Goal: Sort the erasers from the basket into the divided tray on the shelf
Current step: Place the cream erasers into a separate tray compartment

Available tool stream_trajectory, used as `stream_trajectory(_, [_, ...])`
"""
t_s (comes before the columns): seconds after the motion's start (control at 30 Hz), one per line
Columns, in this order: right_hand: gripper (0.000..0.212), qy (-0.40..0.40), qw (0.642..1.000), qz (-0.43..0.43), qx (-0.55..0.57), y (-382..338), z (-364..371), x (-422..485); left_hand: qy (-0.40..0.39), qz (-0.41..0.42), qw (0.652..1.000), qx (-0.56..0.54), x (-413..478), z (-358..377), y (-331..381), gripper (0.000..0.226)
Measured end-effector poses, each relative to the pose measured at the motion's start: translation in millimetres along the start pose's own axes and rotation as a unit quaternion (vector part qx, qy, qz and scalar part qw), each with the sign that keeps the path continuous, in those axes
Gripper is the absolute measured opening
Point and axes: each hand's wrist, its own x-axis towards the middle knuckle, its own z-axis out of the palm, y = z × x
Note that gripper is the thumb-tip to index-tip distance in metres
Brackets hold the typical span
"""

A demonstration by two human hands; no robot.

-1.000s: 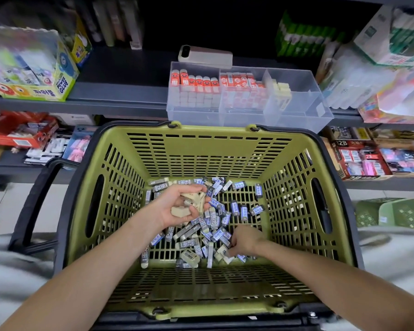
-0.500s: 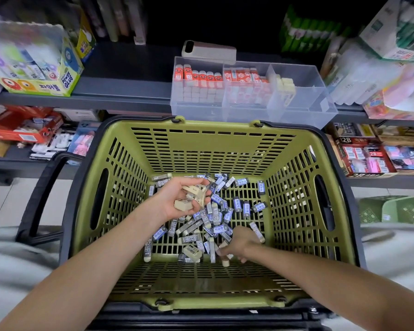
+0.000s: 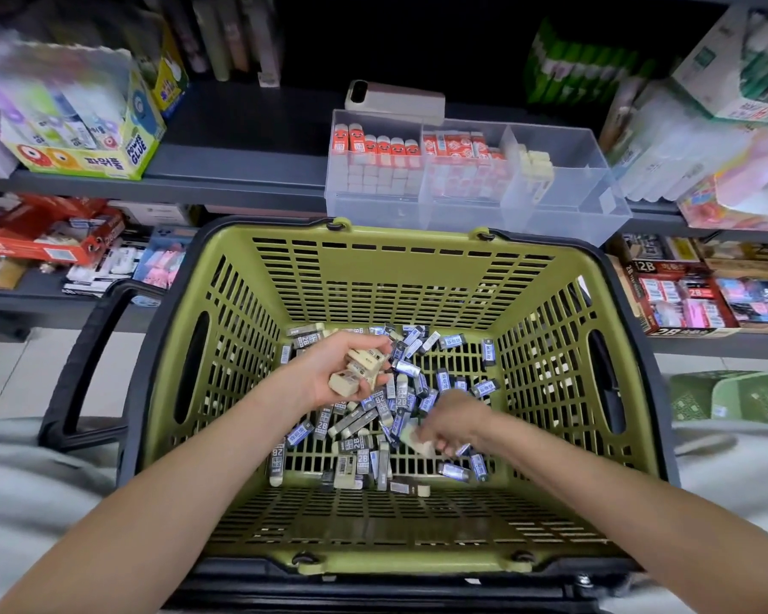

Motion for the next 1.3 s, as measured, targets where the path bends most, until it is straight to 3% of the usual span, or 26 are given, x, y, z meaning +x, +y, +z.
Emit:
stream_trajectory(0.13, [0.014,-0.013,0.967,-0.168,0.192,-33.6,-25.3,-24.3,-0.013,0.002,0.993,0.115,-3.7,-1.4,1.4,0.045])
stream_trajectory(0.23, [0.009,-0.012,0.943,-0.23,0.242,-51.8,-20.6,-32.7,-0.06,-0.005,0.993,0.104,-11.8,-2.5,9.7,0.059])
stream_trajectory(0.33, [0.016,-0.026,0.919,-0.27,0.285,-64.3,-11.6,-33.3,-0.057,0.024,0.993,0.102,-23.7,-7.1,20.1,0.05])
stream_trajectory(0.43, [0.019,-0.118,0.883,-0.279,0.359,-68.2,-5.9,-26.6,0.009,0.056,0.993,0.108,-35.4,-16.5,26.9,0.04])
stream_trajectory(0.5, [0.019,-0.112,0.927,-0.265,0.239,-63.1,2.9,-15.1,0.05,0.069,0.993,0.082,-43.2,-24.0,31.1,0.042])
stream_trajectory(0.57, [0.025,-0.1,0.966,-0.24,-0.011,-52.3,20.6,-0.3,0.074,0.084,0.992,0.055,-50.7,-29.7,35.5,0.044])
stream_trajectory(0.67, [0.049,-0.133,0.944,-0.191,-0.234,-37.0,57.0,19.6,0.077,0.109,0.991,0.032,-59.4,-34.0,41.5,0.046])
stream_trajectory(0.8, [0.058,-0.127,0.897,-0.204,-0.371,-30.8,88.7,34.9,0.065,0.122,0.99,0.009,-64.3,-35.3,42.7,0.044])
stream_trajectory(0.9, [0.051,-0.143,0.885,-0.211,-0.389,-29.0,92.4,38.1,0.075,0.127,0.989,0.012,-64.8,-33.6,41.7,0.048])
stream_trajectory(1.07, [0.044,-0.176,0.914,-0.219,-0.292,-22.3,78.3,31.5,0.077,0.132,0.988,0.016,-64.6,-30.4,43.4,0.049])
stream_trajectory(1.2, [0.034,-0.119,0.911,-0.282,-0.277,-20.5,56.7,19.8,0.075,0.138,0.987,0.02,-67.1,-27.6,45.6,0.042])
stream_trajectory(1.3, [0.018,-0.061,0.934,-0.304,-0.18,-28.9,29.4,1.7,0.069,0.144,0.987,0.023,-70.1,-23.0,50.3,0.042])
